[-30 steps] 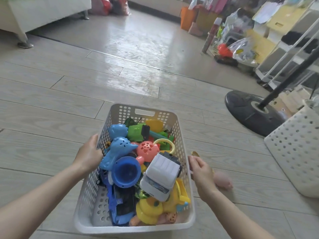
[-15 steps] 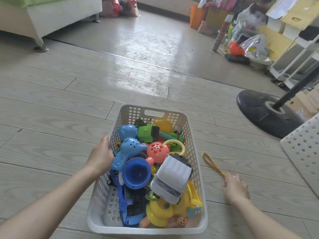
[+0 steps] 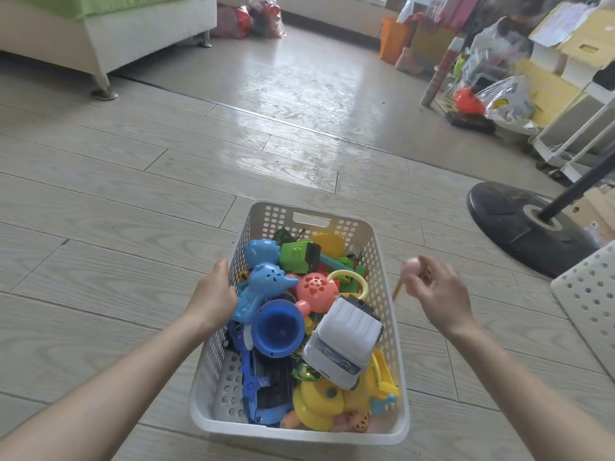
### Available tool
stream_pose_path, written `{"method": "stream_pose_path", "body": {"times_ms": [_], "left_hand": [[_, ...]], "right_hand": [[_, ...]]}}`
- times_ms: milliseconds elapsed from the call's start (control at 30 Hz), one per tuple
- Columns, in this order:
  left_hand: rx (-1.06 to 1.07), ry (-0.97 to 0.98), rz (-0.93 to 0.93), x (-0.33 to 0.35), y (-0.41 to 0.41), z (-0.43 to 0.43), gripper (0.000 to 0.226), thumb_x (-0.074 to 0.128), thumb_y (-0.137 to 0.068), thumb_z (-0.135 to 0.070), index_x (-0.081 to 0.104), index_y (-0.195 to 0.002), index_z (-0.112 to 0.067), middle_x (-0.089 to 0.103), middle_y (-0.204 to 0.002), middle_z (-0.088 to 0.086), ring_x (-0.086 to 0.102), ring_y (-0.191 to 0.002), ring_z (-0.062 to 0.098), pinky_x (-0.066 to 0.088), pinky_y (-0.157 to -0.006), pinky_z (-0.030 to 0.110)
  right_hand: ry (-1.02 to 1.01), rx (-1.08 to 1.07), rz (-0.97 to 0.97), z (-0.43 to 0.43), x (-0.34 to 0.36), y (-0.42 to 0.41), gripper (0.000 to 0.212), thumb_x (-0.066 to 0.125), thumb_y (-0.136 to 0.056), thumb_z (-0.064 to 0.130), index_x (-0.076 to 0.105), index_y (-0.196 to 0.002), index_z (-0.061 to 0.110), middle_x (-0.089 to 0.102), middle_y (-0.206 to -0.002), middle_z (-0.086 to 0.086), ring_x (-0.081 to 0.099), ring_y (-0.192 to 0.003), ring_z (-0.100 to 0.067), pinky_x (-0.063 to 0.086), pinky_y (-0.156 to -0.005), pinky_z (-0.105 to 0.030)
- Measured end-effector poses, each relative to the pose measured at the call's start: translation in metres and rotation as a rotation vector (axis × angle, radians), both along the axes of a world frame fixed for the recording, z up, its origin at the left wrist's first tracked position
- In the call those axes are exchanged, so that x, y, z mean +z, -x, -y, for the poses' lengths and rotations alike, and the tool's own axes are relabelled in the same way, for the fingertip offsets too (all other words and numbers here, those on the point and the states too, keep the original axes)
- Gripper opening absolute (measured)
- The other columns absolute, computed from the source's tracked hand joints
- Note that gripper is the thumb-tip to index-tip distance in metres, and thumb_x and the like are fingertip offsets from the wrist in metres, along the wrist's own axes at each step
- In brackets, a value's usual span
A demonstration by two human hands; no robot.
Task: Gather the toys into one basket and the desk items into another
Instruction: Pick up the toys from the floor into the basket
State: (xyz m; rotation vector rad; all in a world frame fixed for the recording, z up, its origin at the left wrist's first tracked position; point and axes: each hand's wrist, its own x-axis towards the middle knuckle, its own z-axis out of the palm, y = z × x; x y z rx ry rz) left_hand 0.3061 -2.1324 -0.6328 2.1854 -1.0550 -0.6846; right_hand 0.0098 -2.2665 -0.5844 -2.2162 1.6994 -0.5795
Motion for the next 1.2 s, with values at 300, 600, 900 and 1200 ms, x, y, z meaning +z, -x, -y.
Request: {"method": "stream_pose_path", "body": {"times_ms": [300, 600, 900, 1200], "left_hand": [[-0.028, -0.015, -0.021, 0.001, 0.001, -0.006, 0.033, 0.04, -0.091, -0.004, 0.04, -0.124, -0.004, 0.056, -0.112, 0.017, 0.049, -0.092, 0.025, 0.037, -0.075, 0.032], [-0.024, -0.031, -0.009, 0.0, 0.002, -0.012, 0.029, 0.039, -0.089, -0.001, 0.041, -0.118, -0.003, 0.058, -0.107, 0.019, 0.053, -0.095, 0.031, 0.04, -0.076, 0.035], [-0.039, -0.01, -0.061, 0.006, 0.003, -0.014, 0.029, 0.04, -0.096, -0.019, 0.041, -0.119, -0.001, 0.056, -0.113, 0.02, 0.052, -0.104, 0.034, 0.036, -0.078, 0.035], [-0.022, -0.01, -0.089, 0.006, 0.005, -0.018, 0.035, 0.034, -0.098, -0.02, 0.04, -0.127, -0.001, 0.053, -0.125, 0.021, 0.049, -0.116, 0.036, 0.037, -0.091, 0.037]], "right_hand": [[-0.001, 0.382, 0.45, -0.032, 0.073, -0.09, 0.042, 0.062, -0.087, 0.013, 0.052, -0.127, 0.009, 0.059, -0.111, -0.001, 0.059, -0.102, -0.02, 0.052, -0.085, -0.029], [-0.495, 0.211, 0.295, -0.053, 0.031, -0.088, 0.039, 0.064, -0.084, 0.034, 0.054, -0.121, 0.027, 0.061, -0.105, 0.0, 0.061, -0.092, -0.014, 0.053, -0.077, -0.031], [-0.477, 0.357, 0.364, -0.077, 0.032, -0.105, 0.015, 0.055, -0.091, 0.023, 0.068, -0.097, 0.026, 0.069, -0.094, 0.006, 0.063, -0.087, -0.01, 0.05, -0.076, -0.027], [-0.557, 0.52, 0.052, -0.113, 0.031, -0.119, 0.049, 0.069, -0.074, 0.048, 0.061, -0.111, 0.017, 0.062, -0.111, 0.002, 0.059, -0.101, -0.015, 0.051, -0.087, -0.028]]}}
